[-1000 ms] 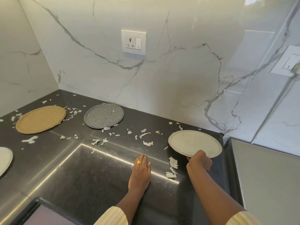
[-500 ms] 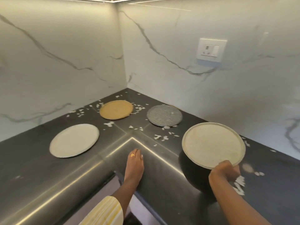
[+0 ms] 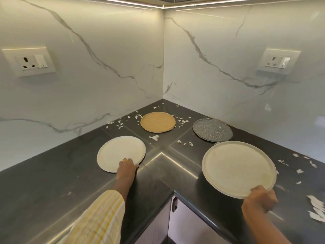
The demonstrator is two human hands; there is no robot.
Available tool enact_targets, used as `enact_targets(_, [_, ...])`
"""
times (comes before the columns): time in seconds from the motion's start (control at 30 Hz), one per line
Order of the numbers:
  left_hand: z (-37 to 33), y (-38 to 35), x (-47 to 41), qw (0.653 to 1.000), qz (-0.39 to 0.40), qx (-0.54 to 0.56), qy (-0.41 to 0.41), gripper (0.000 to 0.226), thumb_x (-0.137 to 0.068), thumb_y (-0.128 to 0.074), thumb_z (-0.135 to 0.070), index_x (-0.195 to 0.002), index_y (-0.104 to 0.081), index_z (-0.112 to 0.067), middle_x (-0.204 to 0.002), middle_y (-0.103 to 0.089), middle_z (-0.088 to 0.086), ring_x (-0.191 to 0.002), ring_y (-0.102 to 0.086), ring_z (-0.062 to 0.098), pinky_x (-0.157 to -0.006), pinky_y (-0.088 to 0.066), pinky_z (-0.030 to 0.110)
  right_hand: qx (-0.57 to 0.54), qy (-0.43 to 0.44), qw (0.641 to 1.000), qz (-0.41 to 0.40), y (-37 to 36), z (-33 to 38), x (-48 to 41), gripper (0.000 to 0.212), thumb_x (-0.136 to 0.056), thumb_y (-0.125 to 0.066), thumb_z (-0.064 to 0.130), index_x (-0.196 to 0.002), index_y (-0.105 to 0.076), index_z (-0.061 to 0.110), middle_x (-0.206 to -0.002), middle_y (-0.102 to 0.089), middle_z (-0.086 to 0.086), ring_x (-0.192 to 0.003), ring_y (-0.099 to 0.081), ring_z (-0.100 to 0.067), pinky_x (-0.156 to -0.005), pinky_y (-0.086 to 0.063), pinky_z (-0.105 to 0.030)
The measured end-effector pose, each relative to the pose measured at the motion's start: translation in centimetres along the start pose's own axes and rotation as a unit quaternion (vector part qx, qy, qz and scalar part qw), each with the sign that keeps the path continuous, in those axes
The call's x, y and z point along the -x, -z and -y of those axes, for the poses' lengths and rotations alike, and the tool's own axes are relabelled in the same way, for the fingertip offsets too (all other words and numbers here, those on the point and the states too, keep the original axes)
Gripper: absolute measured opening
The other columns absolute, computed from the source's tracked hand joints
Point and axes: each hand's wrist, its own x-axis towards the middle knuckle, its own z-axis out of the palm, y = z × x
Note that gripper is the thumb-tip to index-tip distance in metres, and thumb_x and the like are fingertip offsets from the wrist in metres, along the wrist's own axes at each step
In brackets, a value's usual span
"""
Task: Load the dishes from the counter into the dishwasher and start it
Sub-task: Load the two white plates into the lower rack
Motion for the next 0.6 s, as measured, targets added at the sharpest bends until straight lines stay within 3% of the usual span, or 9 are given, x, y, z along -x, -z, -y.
enact_targets(0.07, [-0.2,0.7,0.0,0.996,0.004,-0.066,-0.066,0.032,-0.097,-0.036,-0.020,-0.117,-0.052,0.000,-0.119,-0.052,0.018,-0.111,-0.049,0.034,-0.083,-0.042,0.038,-0.001,0.006,1.000,-0.007,1.0,-0.4,1.2,0.034,-0.071,-0.046,-0.002,-0.102,-0.060,-0.008,-0.084,-0.053,-0.014,-0.077,-0.049,-0.023,-0.064,-0.035,-0.032])
enact_targets(0.17, [-0.4,1.7,0.0,0.995,0.012,-0.047,-0.089,0.030,-0.098,-0.032,-0.008,-0.124,-0.046,-0.002,-0.124,-0.049,0.015,-0.116,-0.047,0.029,-0.089,-0.045,0.036,0.000,0.019,1.000,-0.022,2.6,-0.9,3.0,0.031,-0.075,-0.045,-0.004,-0.102,-0.059,-0.009,-0.085,-0.051,-0.013,-0.078,-0.046,-0.023,-0.064,-0.034,-0.032])
enact_targets(0.4, [1.7,2.4,3.0,0.992,-0.023,-0.106,-0.069,0.033,-0.097,-0.043,-0.014,-0.130,-0.043,-0.012,-0.141,-0.036,0.006,-0.117,-0.043,0.024,-0.078,-0.047,0.031,0.000,0.048,0.999,0.001,5.3,-2.3,5.4,0.020,-0.077,-0.048,-0.002,-0.093,-0.057,-0.010,-0.086,-0.051,-0.014,-0.079,-0.045,-0.026,-0.052,-0.031,-0.026])
enact_targets(0.5, [2.1,3.5,5.1,0.992,-0.053,-0.072,-0.088,0.030,-0.097,-0.041,-0.013,-0.127,-0.045,-0.016,-0.139,-0.040,0.005,-0.114,-0.044,0.025,-0.074,-0.047,0.034,-0.015,0.043,0.999,0.013,6.3,-2.8,6.4,0.018,-0.076,-0.052,0.001,-0.091,-0.059,-0.005,-0.087,-0.053,-0.013,-0.080,-0.047,-0.026,-0.059,-0.037,-0.031])
enact_targets(0.6, [1.1,4.9,7.6,0.987,-0.104,-0.039,-0.119,0.024,-0.096,-0.042,-0.011,-0.119,-0.049,-0.012,-0.127,-0.048,0.007,-0.100,-0.050,0.027,-0.057,-0.045,0.038,-0.027,0.053,0.998,0.034,7.9,-2.7,7.7,0.022,-0.080,-0.054,0.004,-0.098,-0.060,-0.006,-0.091,-0.056,-0.013,-0.082,-0.049,-0.026,-0.068,-0.038,-0.034])
